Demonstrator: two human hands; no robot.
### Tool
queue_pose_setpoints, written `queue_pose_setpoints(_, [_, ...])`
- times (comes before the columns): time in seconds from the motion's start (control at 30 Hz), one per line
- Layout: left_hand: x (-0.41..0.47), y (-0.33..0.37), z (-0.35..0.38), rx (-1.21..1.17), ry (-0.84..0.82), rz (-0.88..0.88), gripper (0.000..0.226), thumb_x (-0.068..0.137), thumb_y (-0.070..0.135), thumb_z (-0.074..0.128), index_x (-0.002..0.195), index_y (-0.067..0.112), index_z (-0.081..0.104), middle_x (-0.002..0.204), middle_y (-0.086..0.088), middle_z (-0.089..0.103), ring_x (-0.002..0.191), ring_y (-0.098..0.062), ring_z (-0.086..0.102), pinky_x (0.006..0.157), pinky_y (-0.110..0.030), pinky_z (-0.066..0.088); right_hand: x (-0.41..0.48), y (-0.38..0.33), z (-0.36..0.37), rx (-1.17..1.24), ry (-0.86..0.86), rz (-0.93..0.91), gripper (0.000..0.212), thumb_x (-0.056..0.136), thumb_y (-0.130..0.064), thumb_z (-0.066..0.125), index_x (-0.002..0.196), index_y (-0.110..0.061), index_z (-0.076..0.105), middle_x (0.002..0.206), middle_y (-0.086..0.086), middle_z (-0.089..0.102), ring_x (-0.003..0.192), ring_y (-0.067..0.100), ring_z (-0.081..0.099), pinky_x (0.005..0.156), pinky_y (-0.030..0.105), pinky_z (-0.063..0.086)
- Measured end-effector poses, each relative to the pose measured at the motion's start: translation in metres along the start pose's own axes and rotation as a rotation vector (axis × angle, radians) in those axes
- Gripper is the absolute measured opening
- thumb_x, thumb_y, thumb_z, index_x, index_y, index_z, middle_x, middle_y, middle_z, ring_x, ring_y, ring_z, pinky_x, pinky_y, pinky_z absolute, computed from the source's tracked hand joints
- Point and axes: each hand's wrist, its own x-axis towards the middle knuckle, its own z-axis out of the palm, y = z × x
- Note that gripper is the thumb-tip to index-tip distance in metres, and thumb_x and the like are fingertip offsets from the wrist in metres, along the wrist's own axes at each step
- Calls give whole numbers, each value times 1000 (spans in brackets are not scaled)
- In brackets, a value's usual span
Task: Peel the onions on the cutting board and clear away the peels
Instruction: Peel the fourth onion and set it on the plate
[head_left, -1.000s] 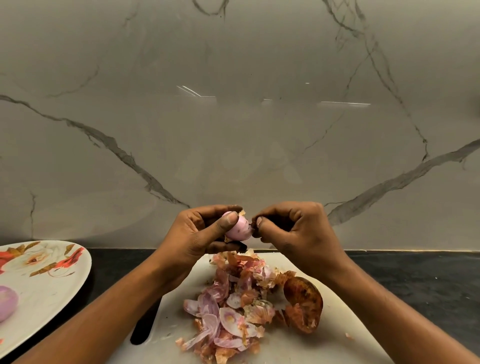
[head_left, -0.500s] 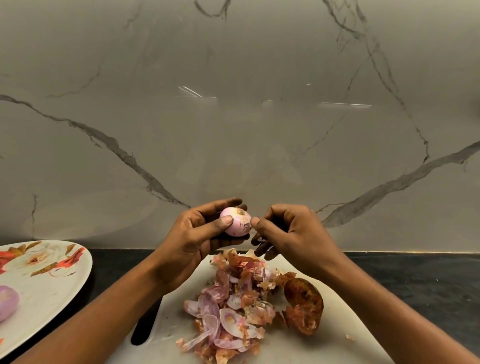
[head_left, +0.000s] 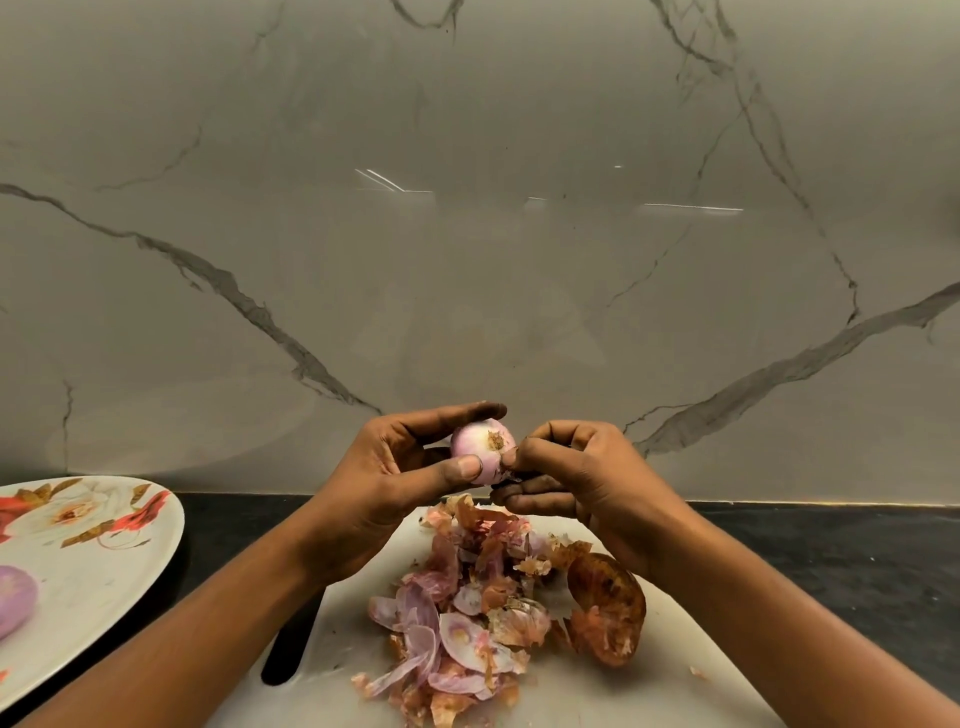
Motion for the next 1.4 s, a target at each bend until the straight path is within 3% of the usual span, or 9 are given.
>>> queue_pose_setpoints(0.3, [-2,1,-2,-39,-13,16,53,87,5,77,138,11,67,139,-11,69,128,-34,66,105,-45,56,0,1,2,125,-82,58,13,93,-10,75,100,-1,69,104,26,78,90,35,79,77,32,67])
queue_pose_setpoints(0.63, [-1,2,0,-115,-23,14,51,84,7,77,135,12,70,141,-13,67,128,-37,66,102,-42,58,-2,0,1,108,-74,45,8,95,0,71,101,3,68,92,21,77,86,32,80,72,28,65])
queue_pose_setpoints(0.87, [-3,3,0,-130,-33,18,52,82,10,77,134,14,71,142,-12,66,130,-35,65,103,-41,57,-2,-3,1,141,-83,61,12,95,-7,71,102,2,68,105,28,77,92,37,79,76,30,67])
queue_pose_setpoints(1.23, [-1,3,-1,-176,-25,18,51,83,6,75,133,12,71,144,-13,65,130,-37,64,101,-44,58,-2,-3,-1,162,-99,58,3,96,1,67,99,3,68,96,25,77,89,35,79,74,29,66])
queue_pose_setpoints(1.3, [0,4,-2,-180,-21,26,51,82,6,76,133,12,71,144,-12,65,131,-36,64,101,-43,58,-2,-3,0,160,-107,57,6,95,1,69,100,2,67,100,26,77,93,37,79,77,31,67])
queue_pose_setpoints(1.4, [-1,4,-1,-156,-16,32,53,81,7,78,133,12,71,144,-12,65,131,-36,64,102,-41,58,-3,-4,1,157,-122,56,31,81,-10,82,105,0,66,106,27,77,97,38,78,83,34,67])
